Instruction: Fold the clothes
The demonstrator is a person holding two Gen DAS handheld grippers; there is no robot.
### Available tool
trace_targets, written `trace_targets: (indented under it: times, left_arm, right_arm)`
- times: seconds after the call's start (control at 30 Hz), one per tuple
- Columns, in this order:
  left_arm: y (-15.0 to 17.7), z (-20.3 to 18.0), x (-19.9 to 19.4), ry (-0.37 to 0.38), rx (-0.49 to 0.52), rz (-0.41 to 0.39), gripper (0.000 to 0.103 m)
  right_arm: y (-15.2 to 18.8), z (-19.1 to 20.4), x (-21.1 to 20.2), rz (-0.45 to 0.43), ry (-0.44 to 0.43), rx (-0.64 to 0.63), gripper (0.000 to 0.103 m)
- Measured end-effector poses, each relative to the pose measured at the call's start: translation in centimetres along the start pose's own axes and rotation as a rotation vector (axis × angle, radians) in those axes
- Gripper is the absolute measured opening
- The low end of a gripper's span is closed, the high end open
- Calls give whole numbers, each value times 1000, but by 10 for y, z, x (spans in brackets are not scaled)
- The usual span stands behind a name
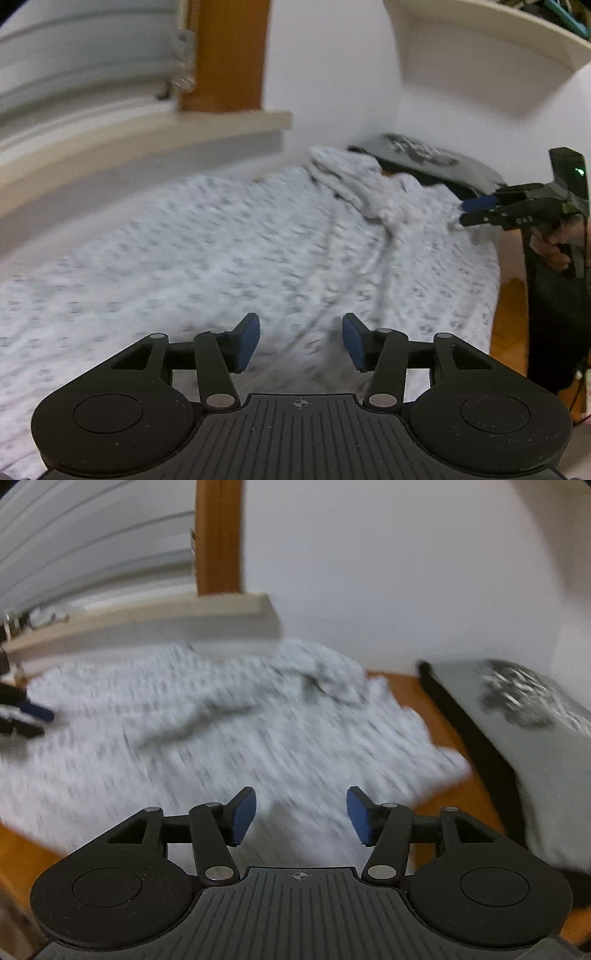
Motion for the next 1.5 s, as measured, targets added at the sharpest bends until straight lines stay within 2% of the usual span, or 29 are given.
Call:
trace_targets:
  times: [0.1,0.17,0.27,0.4,0.63,0.73,0.77,0.8,0.83,0.87,1.0,1.1,1.13,1.17,1.23,1.3,1.33,1.37,1.4,1.5]
  left_arm:
    - [3,-2,8,29,-7,5,42]
    - [4,-2,9,45,-16,-4,1]
    - [-2,-1,-1,13,-12,-61,2]
    - [-9,7,-14,2,-78,-127,2]
    - [-6,7,-3,-38,-87,-100,5]
    - [-7,2,-5,-66,-67,-121,19]
    - [-8,-1,-5,-69,-57,-126,25]
    - [-8,-3,-4,-66,-51,-128,26]
    - [-7,-3,-3,-69,-50,-125,26]
    - [-6,-3,-1,-73,-51,-120,26]
    - [0,11,0,-93,-88,-108,26]
    - [4,24,-2,-107,-120,-101,26]
    - [5,28,-4,-115,-128,-100,26]
    - [6,30,-7,-120,-131,-105,26]
    - [6,35,-14,-131,-135,-117,26]
    - [6,43,-27,-154,-140,-135,40]
    - [6,48,-35,-171,-141,-144,52]
    - [6,53,-44,-187,-142,-154,57]
    - [7,59,-54,-202,-150,-163,57]
    - [17,78,-88,-258,-175,-179,67]
  right_arm:
    - [19,-8,-9,11,-5,-1,55]
    - [23,-10,-11,1,-10,6,55]
    - [25,-10,-12,-3,-9,3,53]
    - [26,-10,-12,-3,-18,-1,53]
    - [21,-28,-26,-51,-7,79,55]
    - [27,-39,-24,-22,-14,125,54]
    - [28,-43,-23,-13,-16,139,50]
    - [29,-43,-22,-5,-26,140,45]
    - [30,-43,-22,3,-36,142,28]
    - [30,-43,-21,9,-43,142,5]
    - [6,-59,-48,-53,6,134,4]
    - [6,-57,-48,-2,14,97,10]
    - [8,-60,-46,1,67,84,17]
    - [9,-62,-43,4,118,73,27]
    - [10,-66,-42,-14,147,97,44]
    - [5,-62,-40,-56,111,130,46]
    - [2,-54,-36,-69,90,123,51]
    - [-2,-46,-32,-81,69,114,57]
    - [-6,-35,-25,-94,51,89,59]
    - [-21,-4,-3,-129,8,29,61]
Point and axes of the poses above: each gripper's, at about its wrist camera, not at the fingertips, and x roughly the way its jaws point, z to its left, y to its underside, the point moved 8 cm from there along x, roughly the way its jaws point, and after that the axes turned 3 degrees about -x, right-handed, at the moved point
